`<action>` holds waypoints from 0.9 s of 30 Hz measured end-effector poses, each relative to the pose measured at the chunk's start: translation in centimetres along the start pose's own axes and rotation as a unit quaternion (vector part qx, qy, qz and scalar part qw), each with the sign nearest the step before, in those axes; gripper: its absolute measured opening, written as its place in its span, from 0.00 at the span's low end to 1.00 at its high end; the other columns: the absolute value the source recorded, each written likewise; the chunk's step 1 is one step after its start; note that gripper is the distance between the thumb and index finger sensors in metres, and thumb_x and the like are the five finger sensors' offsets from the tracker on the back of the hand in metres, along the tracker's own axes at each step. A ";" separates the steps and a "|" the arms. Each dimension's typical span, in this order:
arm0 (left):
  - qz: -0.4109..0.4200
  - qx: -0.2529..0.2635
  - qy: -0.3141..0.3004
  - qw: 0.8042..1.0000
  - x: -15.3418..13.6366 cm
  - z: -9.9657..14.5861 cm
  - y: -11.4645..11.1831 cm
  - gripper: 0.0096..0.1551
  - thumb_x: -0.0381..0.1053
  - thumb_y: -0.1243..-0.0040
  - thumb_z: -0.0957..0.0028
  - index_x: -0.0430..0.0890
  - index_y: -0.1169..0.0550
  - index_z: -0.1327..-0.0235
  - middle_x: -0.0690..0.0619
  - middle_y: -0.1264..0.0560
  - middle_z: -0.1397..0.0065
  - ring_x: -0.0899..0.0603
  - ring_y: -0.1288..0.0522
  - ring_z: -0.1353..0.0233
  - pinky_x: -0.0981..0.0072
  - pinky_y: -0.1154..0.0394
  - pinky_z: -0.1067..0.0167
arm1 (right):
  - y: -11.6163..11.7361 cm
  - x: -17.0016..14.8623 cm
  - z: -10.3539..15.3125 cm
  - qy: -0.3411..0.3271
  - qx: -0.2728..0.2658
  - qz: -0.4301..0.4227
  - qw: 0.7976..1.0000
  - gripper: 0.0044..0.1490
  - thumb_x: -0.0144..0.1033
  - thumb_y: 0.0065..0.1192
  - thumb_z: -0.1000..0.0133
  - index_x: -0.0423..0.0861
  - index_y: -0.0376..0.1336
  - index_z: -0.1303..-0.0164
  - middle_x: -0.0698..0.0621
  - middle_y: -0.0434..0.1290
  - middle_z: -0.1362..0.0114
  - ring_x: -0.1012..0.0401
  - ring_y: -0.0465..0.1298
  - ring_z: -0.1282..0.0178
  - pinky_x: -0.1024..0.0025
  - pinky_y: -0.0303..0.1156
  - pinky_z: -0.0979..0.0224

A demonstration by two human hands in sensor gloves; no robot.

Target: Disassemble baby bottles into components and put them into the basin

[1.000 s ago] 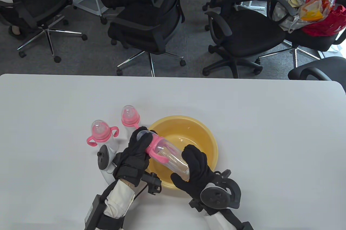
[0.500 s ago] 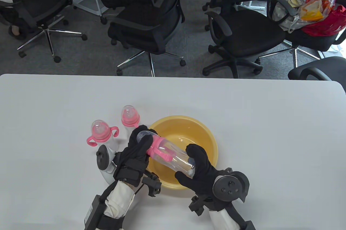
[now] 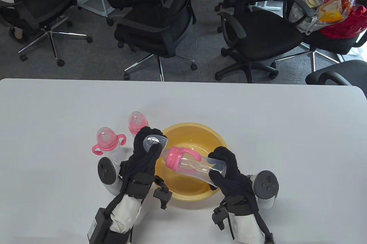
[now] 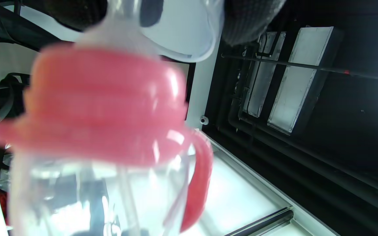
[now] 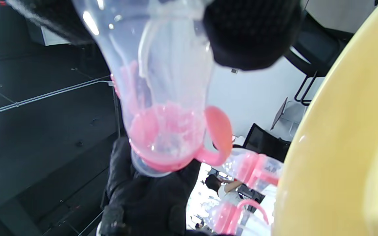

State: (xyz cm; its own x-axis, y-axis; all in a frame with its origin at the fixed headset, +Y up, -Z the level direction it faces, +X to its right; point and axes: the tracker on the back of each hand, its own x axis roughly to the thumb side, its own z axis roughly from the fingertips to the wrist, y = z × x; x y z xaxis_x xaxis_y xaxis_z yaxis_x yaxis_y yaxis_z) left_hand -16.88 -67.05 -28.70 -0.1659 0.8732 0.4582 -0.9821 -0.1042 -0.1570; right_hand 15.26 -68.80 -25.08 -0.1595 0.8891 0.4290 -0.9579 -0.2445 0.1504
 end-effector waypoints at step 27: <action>-0.369 -0.377 0.182 0.830 -6.2 0.1 -5.2 0.40 0.46 0.42 0.34 0.27 0.40 0.18 0.23 0.38 0.21 0.17 0.36 0.27 0.23 0.36 0.33 | -3.1 -2.7 1.0 0.060 -0.083 -0.097 0.990 0.52 0.63 0.48 0.33 0.42 0.34 0.16 0.30 0.52 0.21 0.39 0.66 0.45 0.65 0.80 0.49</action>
State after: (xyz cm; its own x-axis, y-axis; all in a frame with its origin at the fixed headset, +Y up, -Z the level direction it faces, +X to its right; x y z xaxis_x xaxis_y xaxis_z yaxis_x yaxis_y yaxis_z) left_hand -10.75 -72.00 -30.61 0.6280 0.6676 0.4000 -0.4462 0.7300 -0.5178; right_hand 18.90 -70.87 -25.85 0.0136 0.9548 0.2969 -0.9977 -0.0066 0.0668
